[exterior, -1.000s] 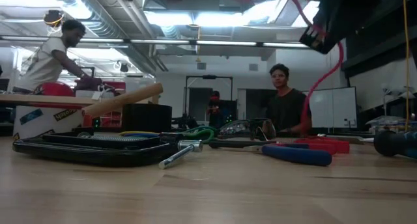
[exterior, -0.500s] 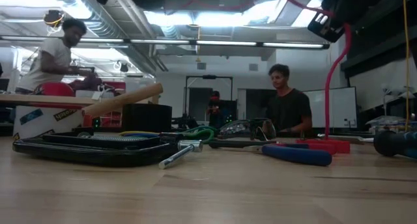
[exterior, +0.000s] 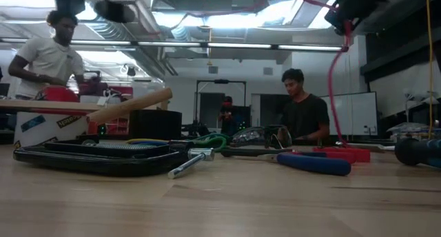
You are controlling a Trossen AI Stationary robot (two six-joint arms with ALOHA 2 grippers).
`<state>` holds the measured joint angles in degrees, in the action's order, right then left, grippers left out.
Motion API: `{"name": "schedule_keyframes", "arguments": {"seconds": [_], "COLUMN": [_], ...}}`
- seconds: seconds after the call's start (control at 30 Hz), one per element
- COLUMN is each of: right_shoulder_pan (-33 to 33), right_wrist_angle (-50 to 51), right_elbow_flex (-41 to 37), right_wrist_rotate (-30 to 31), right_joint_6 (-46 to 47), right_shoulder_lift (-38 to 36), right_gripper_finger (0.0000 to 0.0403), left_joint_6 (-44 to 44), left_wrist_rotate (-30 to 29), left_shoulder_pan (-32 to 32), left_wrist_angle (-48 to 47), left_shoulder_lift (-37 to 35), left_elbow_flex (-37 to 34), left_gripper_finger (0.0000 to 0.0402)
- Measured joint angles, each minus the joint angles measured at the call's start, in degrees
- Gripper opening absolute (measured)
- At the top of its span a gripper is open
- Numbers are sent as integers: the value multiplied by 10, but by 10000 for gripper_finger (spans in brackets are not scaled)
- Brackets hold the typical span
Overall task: Coil cords
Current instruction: Uncoil the red wire from the black spool
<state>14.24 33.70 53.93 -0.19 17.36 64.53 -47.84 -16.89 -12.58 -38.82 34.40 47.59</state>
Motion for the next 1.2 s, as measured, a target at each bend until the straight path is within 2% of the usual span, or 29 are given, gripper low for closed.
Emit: {"name": "schedule_keyframes", "arguments": {"seconds": [0.3,0.43,0.6,0.83,0.93,1.07,1.2], "right_shoulder_pan": [-3,-34,-89,-152,-171,-194,-211], "right_wrist_angle": [-8,-8,-10,-11,-11,-11,-11], "right_elbow_flex": [0,0,0,0,0,0,0], "right_wrist_rotate": [175,208,199,126,98,73,58], "right_joint_6": [-29,-33,-57,-73,-73,-73,-74], "right_shoulder_lift": [-36,-44,-45,-43,-43,-43,-43], "right_gripper_finger": [7,7,7,7,7,7,7], "left_joint_6": [-164,-187,-137,6,60,131,173], "left_wrist_rotate": [200,294,396,487,517,538,540], "left_shoulder_pan": [-2,-2,-2,-13,-21,-35,-47], "left_wrist_angle": [28,76,250,621,753,847,858], "left_shoulder_lift": [64,123,215,346,389,429,448], "left_elbow_flex": [-3,-3,-3,-3,-3,-3,-3], "left_gripper_finger": [0,0,0,0,0,0,0]}}
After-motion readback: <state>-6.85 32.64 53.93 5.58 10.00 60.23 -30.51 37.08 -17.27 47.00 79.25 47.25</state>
